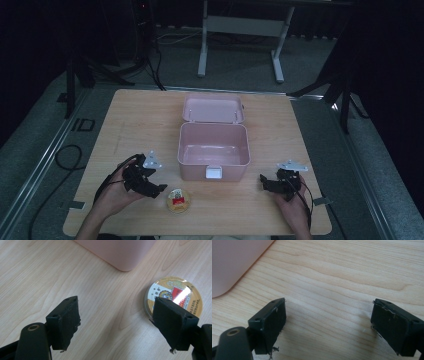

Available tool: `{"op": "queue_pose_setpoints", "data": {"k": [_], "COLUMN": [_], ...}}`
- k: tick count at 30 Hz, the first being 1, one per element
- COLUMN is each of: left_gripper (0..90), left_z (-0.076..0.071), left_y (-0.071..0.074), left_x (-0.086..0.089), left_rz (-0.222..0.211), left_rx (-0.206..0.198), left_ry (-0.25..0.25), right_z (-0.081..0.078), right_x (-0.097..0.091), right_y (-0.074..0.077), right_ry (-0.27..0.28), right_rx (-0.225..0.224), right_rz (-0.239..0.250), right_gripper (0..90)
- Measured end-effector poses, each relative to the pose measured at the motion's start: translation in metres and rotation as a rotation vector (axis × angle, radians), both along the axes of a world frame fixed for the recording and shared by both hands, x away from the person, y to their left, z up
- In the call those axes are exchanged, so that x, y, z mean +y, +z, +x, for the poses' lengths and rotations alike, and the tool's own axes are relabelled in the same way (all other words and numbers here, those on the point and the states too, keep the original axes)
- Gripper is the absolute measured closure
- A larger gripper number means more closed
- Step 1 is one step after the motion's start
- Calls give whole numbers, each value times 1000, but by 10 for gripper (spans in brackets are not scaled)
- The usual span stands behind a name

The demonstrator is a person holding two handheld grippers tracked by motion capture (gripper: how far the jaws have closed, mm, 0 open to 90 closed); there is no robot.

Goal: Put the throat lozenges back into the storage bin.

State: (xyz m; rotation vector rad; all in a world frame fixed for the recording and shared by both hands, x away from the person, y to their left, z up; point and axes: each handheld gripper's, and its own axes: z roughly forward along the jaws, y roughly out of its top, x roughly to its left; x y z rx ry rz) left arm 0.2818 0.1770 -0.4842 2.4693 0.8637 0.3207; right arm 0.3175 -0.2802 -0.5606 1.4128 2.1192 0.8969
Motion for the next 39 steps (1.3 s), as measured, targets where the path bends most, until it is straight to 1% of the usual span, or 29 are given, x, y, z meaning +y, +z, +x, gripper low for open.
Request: {"op": "queue_pose_setpoints", "data": {"k": [4,10,15,18,22,27,33,39], "left_gripper": [225,187,178,171,170,170,171,171], "left_z": [-1,-2,-4,-4,-4,-6,-8,-9], "left_y": [0,-1,-3,-4,-5,-7,-9,-11], "left_x": [-4,-10,-14,-17,-24,-32,-37,-42], "left_rz": [9,21,21,34,32,57,75,82], "left_rx": [10,11,20,20,31,41,54,68], "left_ry": [-19,-29,-45,-57,-85,-122,-159,-187], "right_z": [0,0,0,0,0,0,0,0], "right_x": [0,0,0,0,0,0,0,0], "right_y": [0,0,0,0,0,0,0,0], "right_ry": [0,0,0,0,0,0,0,0], "right_rx": [0,0,0,0,0,0,0,0], "right_rz": [0,0,0,0,0,0,0,0], "right_gripper": [128,127,128,128,128,128,128,128]}}
